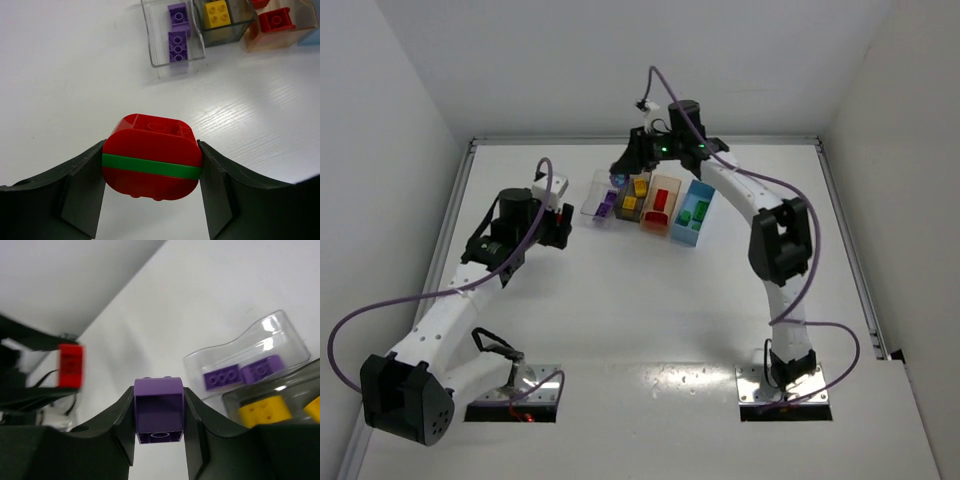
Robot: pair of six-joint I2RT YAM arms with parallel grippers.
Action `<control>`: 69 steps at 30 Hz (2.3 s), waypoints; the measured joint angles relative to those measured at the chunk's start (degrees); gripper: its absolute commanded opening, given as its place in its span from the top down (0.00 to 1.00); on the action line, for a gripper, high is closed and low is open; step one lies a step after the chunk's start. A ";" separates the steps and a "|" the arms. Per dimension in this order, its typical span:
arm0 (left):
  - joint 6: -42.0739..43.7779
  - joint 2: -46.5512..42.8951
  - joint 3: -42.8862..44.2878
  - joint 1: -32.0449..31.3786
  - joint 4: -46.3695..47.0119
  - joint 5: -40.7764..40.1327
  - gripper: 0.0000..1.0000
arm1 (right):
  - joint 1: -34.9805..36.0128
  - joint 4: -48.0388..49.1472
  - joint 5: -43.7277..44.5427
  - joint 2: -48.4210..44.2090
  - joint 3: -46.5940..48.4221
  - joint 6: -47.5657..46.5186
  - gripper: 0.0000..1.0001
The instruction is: Sort the legos into containers by color
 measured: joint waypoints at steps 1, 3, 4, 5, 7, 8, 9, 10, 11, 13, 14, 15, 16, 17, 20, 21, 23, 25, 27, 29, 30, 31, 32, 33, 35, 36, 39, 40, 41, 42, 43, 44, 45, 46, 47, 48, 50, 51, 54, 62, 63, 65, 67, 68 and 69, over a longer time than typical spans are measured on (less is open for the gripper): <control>-0.24 -0.42 -0.04 0.94 -0.50 0.50 0.82 | 0.92 -0.04 2.03 2.91 3.54 0.07 1.00; -0.72 -1.14 -0.07 2.71 -1.33 1.90 0.82 | 2.43 0.04 5.27 8.07 9.35 0.22 1.00; -0.98 -1.53 -0.07 3.43 -1.86 2.71 0.82 | 3.10 -0.07 6.82 10.99 12.83 0.24 1.00; -1.09 -1.81 -0.07 3.96 -2.29 3.30 0.82 | 3.63 -0.13 8.39 13.79 16.00 0.26 1.00; -1.27 -2.03 0.00 4.83 -3.19 4.24 0.82 | 4.61 -0.20 10.60 18.16 20.00 0.22 1.00; -1.31 -2.03 0.13 5.31 -3.67 4.92 0.82 | 4.98 -0.17 11.52 19.80 21.11 0.17 1.00; -1.33 -2.03 0.20 5.68 -3.98 5.42 0.82 | 5.27 -0.24 12.35 21.35 21.53 0.04 1.00; -1.38 -2.03 0.33 6.01 -4.37 5.68 0.82 | 5.40 -0.44 13.09 22.29 21.55 -0.04 1.00; -1.42 -2.03 0.52 6.29 -4.76 5.92 0.82 | 5.44 -0.66 13.62 23.23 21.55 -0.33 1.00; -1.46 -2.03 0.90 6.67 -5.29 6.40 0.82 | 5.40 -1.62 14.80 24.70 21.55 -0.76 0.88; -1.46 -2.03 1.05 6.82 -5.42 6.60 0.82 | 5.40 -1.97 15.23 25.14 21.55 -1.07 0.79; -1.49 -2.01 1.31 7.04 -5.73 6.97 0.82 | 5.40 -2.38 15.69 25.49 21.55 -1.36 0.68; -1.46 -1.99 1.44 7.15 -5.77 7.21 0.82 | 5.40 -2.58 16.04 25.70 21.55 -1.75 0.57; -1.51 -1.97 1.64 7.30 -5.81 7.54 0.82 | 5.40 -2.78 16.28 25.83 21.53 -2.03 0.40; -2.27 -1.33 2.16 7.48 -5.92 8.94 0.82 | 5.46 -2.75 16.24 25.83 21.42 -2.56 0.22; -2.80 -0.98 2.32 7.67 -5.92 9.62 0.82 | 5.46 -2.32 16.00 25.81 21.22 -2.93 0.19; -4.24 0.09 2.49 8.31 -5.42 10.88 0.82 | 5.46 -1.38 15.45 25.55 20.17 -3.15 0.12; -6.36 1.40 2.51 9.33 -4.98 12.24 0.82 | 5.46 -0.76 14.47 24.63 17.92 -3.32 0.12; -10.05 3.10 2.60 10.75 -4.37 13.77 0.87 | 5.46 -0.33 13.51 22.43 13.79 -3.17 0.11; -14.16 4.96 2.91 12.11 -3.34 15.56 0.88 | 5.18 0.55 12.98 18.95 8.96 -3.10 0.11; -16.68 5.81 2.97 12.61 -2.45 16.15 0.90 | 5.07 1.36 12.85 16.28 5.40 -3.13 0.11; -19.41 6.54 3.06 12.94 -1.66 16.74 0.90 | 4.87 2.29 12.68 12.13 0.07 -2.95 0.11; -22.43 7.15 3.15 13.11 -0.59 17.14 0.91 | 4.72 2.93 12.74 8.35 -4.35 -2.95 0.11; -25.83 7.80 3.21 13.14 0.68 17.55 0.91 | 4.42 3.10 12.76 2.84 -10.38 -2.78 0.11; -31.65 8.85 3.26 13.11 2.67 18.10 0.91 | 3.91 4.44 13.44 -7.28 -18.91 -2.60 0.11; -35.04 9.44 3.26 13.03 3.72 18.25 0.91 | 3.82 4.87 13.81 -11.02 -21.59 -2.25 0.11; -44.09 11.50 3.26 12.39 6.49 18.03 0.91 | 3.67 9.22 17.51 -24.68 -30.88 1.57 0.11; -47.10 12.46 3.26 12.26 7.63 18.08 0.91 | 4.13 11.28 19.63 -28.48 -33.75 3.82 0.11; -49.53 13.44 3.26 12.09 8.55 18.12 0.91 | 4.83 12.76 21.35 -31.23 -35.89 5.97 0.11; -52.02 14.49 3.28 11.96 9.35 18.14 0.91 | 6.10 14.71 24.20 -33.70 -38.29 8.96 0.11; -54.21 15.58 3.39 11.89 9.86 18.14 0.93 | 7.41 15.87 26.18 -34.86 -39.74 11.04 0.11; -55.89 16.65 3.72 11.87 10.19 18.16 0.93 | 9.20 17.07 29.11 -35.23 -40.81 13.22 0.14; -57.59 17.84 4.31 11.87 10.51 18.14 0.93 | 10.91 17.94 31.80 -34.95 -41.42 14.95 0.16; -59.08 18.93 5.11 11.87 10.80 18.12 0.93 | 12.66 18.34 34.86 -34.23 -41.75 16.44 0.17; -60.54 19.85 6.01 11.87 11.02 18.14 0.93 | 14.40 18.45 37.62 -33.09 -41.81 17.70 0.19; -61.68 20.44 6.82 11.87 11.28 18.10 0.93 | 15.87 18.62 40.04 -31.85 -41.72 18.60 0.19; -64.35 21.40 8.83 11.87 12.13 18.08 0.93 | 18.47 18.36 44.39 -28.79 -40.87 19.91 0.19; -65.53 21.66 9.64 11.87 12.61 18.05 0.93 | 19.37 18.16 46.42 -27.15 -40.19 20.37 0.19; -68.76 21.77 11.02 11.87 13.99 18.14 0.93 | 20.72 18.03 50.60 -22.56 -37.27 21.22 0.19; -74.93 21.84 11.28 11.87 15.19 19.28 0.93 | 20.70 20.11 53.29 -13.81 -27.67 21.79 0.17; -75.47 21.99 11.28 11.87 15.56 19.54 0.93 | 20.72 20.85 53.27 -13.11 -26.58 21.70 0.15; -76.56 22.32 11.28 11.87 16.17 20.02 0.94 | 20.76 22.36 53.00 -12.09 -24.98 21.35 0.15; -77.29 22.60 11.28 11.87 16.70 20.46 0.94 | 20.83 23.28 52.76 -11.52 -24.04 20.94 0.15; -77.68 22.69 11.28 11.87 16.94 20.59 0.94 | 20.90 23.80 52.61 -11.30 -23.78 20.70 0.15; -77.92 22.75 11.28 11.87 17.09 20.70 0.94 | 20.94 24.22 52.57 -11.13 -23.61 20.57 0.15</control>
